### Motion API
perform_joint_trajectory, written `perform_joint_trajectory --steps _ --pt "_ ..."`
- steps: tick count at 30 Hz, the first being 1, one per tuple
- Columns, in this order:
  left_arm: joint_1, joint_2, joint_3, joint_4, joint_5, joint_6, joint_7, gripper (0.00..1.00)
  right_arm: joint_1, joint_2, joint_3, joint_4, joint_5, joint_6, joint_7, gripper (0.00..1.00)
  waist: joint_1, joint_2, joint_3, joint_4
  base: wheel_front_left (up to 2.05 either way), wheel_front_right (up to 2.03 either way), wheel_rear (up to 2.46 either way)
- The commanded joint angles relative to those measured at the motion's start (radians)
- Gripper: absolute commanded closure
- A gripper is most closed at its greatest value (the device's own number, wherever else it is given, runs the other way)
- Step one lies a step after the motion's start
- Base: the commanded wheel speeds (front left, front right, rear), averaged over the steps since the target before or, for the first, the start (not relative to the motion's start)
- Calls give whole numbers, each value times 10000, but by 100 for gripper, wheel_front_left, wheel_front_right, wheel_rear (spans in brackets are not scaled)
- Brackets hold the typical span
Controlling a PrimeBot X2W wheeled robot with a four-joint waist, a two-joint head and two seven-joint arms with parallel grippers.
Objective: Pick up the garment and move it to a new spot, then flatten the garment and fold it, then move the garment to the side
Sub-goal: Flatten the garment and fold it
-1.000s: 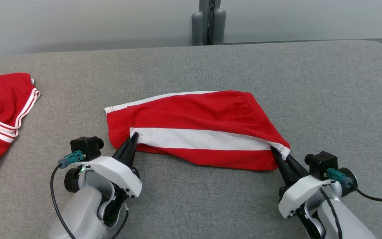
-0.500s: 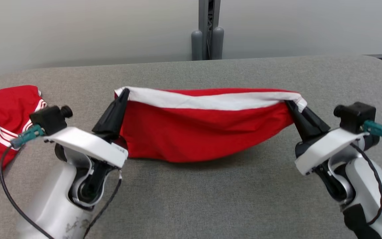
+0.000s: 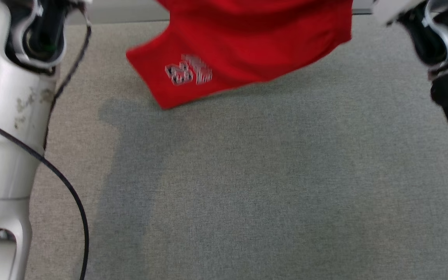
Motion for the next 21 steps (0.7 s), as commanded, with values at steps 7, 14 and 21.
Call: perform_joint_trajectory --steps 7,14,21 --pt "-2568 -356 447 1208 344 -475 -1757 100 -2495 147 248 1821 -1312 -1 -2139 100 0 0 1437 206 0 0 0" --pt "-969 -415 156 842 -172 -933 -2349 100 -1245 170 1725 2177 -630 -1 -2441 100 0 0 1800 298 0 0 0" --pt "2270 51 -361 -1098 -637 -981 -2644 100 689 -638 3186 555 610 -1 -2441 100 0 0 1788 292 0 0 0"
